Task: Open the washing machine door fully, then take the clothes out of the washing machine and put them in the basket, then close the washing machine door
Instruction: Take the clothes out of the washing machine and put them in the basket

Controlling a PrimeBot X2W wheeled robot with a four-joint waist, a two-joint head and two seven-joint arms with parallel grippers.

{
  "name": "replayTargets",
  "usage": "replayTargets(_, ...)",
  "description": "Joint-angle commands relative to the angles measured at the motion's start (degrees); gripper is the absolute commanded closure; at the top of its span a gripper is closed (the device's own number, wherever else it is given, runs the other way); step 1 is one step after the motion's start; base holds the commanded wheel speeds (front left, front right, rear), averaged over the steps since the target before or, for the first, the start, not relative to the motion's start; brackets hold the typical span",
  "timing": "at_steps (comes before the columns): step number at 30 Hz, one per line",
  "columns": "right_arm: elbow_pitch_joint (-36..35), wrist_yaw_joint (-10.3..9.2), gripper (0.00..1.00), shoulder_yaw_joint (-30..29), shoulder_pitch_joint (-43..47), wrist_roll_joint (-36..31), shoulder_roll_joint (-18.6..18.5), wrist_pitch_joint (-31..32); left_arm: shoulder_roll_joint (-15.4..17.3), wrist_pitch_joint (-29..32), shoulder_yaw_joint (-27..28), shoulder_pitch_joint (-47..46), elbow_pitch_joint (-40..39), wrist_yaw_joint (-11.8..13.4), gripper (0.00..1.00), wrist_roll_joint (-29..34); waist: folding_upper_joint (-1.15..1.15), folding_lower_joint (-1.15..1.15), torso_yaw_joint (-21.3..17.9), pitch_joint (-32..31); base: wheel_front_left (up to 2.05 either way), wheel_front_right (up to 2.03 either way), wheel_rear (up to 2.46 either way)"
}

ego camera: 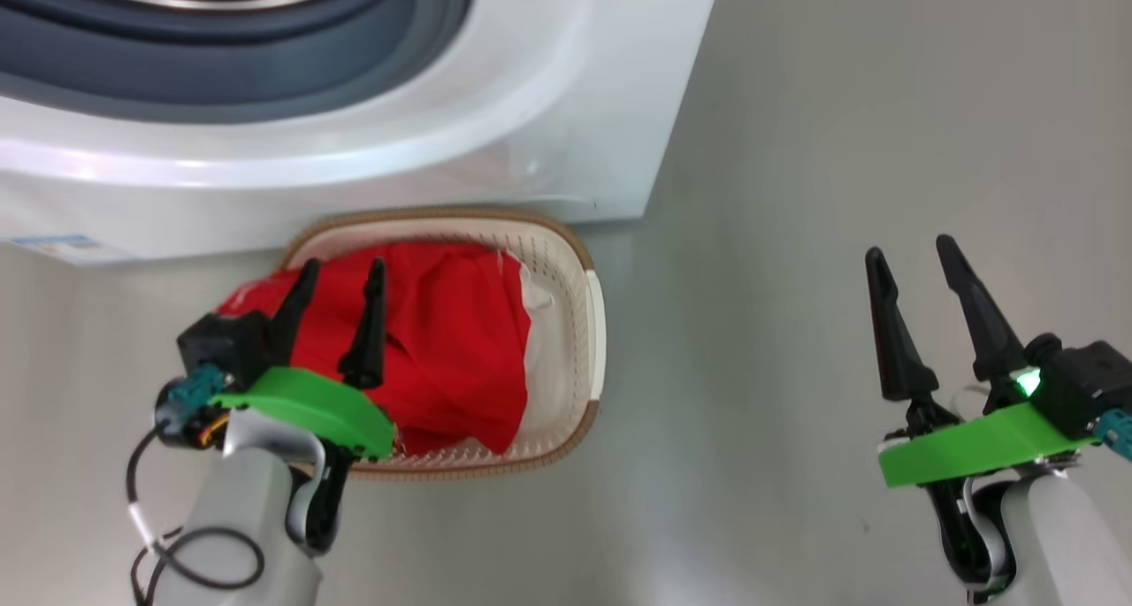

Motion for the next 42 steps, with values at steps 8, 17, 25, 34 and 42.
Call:
replayTargets(8,-0.55,0.36,0.00,0.86,4.37,0.65,-0.37,-0.36,0.94,-0.28,6.43,7.53,-10.05,-0.32,0.00,5.67,0.00,0.00,1.46,-7.74,0.00,0.00,0.00)
replayTargets(17,-0.21,0.36,0.00,0.65,7.24,1.10,-0.36,-0.36,0.85,-0.28,9.54,14.35,-18.50,-0.32,0.00,9.09,0.00,0.00,1.25,-11.94,0.00,0.00,0.00)
replayTargets(25,-0.84,0.36,0.00,-0.19,11.08,1.38,-0.64,-0.36,0.72,-0.28,10.82,22.80,-26.21,-0.32,0.00,10.24,0.00,0.00,1.21,-14.87,0.00,0.00,0.00)
replayTargets(34,-1.62,0.36,0.00,-1.60,14.04,1.27,-0.30,-0.36,0.46,-0.28,12.80,28.74,-31.18,-0.32,0.00,10.73,0.00,0.00,1.24,-15.33,0.00,0.00,0.00)
replayTargets(42,-1.65,0.36,0.00,-1.81,13.88,1.14,-0.19,-0.36,0.36,-0.28,13.11,28.37,-31.61,-0.32,0.00,10.49,0.00,0.00,1.32,-15.06,0.00,0.00,0.00)
